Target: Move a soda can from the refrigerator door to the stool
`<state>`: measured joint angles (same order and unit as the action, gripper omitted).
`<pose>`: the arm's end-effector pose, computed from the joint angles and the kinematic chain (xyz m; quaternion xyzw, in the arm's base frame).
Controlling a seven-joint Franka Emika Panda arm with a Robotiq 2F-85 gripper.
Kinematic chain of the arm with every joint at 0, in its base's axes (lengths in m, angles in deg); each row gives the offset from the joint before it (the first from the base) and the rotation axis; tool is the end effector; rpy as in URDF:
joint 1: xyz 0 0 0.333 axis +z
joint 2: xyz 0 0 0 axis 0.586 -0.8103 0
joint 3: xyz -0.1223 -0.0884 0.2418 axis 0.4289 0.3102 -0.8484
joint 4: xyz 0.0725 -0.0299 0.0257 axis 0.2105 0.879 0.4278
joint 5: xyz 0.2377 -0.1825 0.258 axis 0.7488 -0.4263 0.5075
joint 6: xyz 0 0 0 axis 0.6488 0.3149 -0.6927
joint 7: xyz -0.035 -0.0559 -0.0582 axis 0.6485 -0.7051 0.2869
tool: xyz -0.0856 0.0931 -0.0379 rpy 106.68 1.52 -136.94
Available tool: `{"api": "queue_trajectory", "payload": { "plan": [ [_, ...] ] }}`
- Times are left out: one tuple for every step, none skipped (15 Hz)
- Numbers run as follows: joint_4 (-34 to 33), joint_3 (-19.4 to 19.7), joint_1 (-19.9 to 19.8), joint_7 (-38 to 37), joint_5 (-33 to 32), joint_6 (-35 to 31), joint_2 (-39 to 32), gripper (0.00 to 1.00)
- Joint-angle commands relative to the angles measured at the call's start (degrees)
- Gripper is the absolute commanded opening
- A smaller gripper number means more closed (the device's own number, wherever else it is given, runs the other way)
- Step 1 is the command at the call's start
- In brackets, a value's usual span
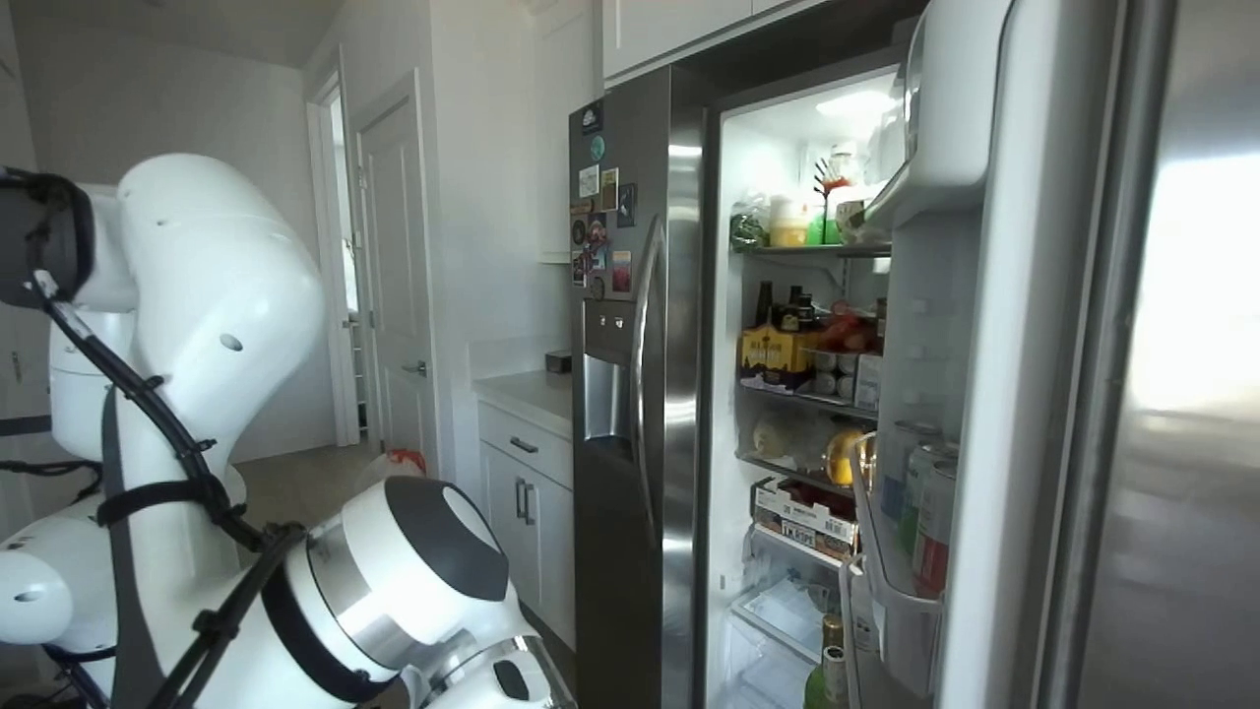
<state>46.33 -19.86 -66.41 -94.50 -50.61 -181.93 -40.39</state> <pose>0.2703 -0.5020 0.3038 0.6804 -0.4866 0.3805 0.3944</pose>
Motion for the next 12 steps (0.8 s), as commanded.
{"api": "queue_trajectory", "payload": {
  "plan": [
    [-5.4, -0.5, -1.3, -3.1, -0.9, 1.3, -6.4, 0.47],
    [-6.3, -0.6, -1.6, -3.5, -0.8, 1.3, -8.1, 0.47],
    [-7.3, -0.7, -2.0, -4.0, -0.7, 1.4, -9.7, 0.47],
    [-8.2, -0.9, -2.4, -4.5, -0.7, 1.4, -11.3, 0.47],
    [-9.1, -1.0, -3.0, -5.2, -0.8, 1.4, -12.9, 0.47],
    [-10.0, -1.1, -3.4, -5.7, -0.7, 1.4, -14.3, 0.47],
    [-10.8, -1.3, -4.0, -6.5, -0.9, 1.3, -15.6, 0.47],
    [-11.7, -1.5, -4.6, -7.5, -1.1, 1.2, -16.9, 0.47],
    [-12.6, -1.7, -5.3, -8.6, -1.6, 1.0, -18.1, 0.47],
    [-13.4, -1.9, -6.0, -9.4, -1.6, 0.9, -19.3, 0.47],
    [-14.1, -2.2, -6.7, -10.6, -1.9, 0.9, -20.3, 0.47],
    [-14.7, -2.6, -7.4, -11.6, -2.3, 0.8, -21.2, 0.47]
  ]
}}
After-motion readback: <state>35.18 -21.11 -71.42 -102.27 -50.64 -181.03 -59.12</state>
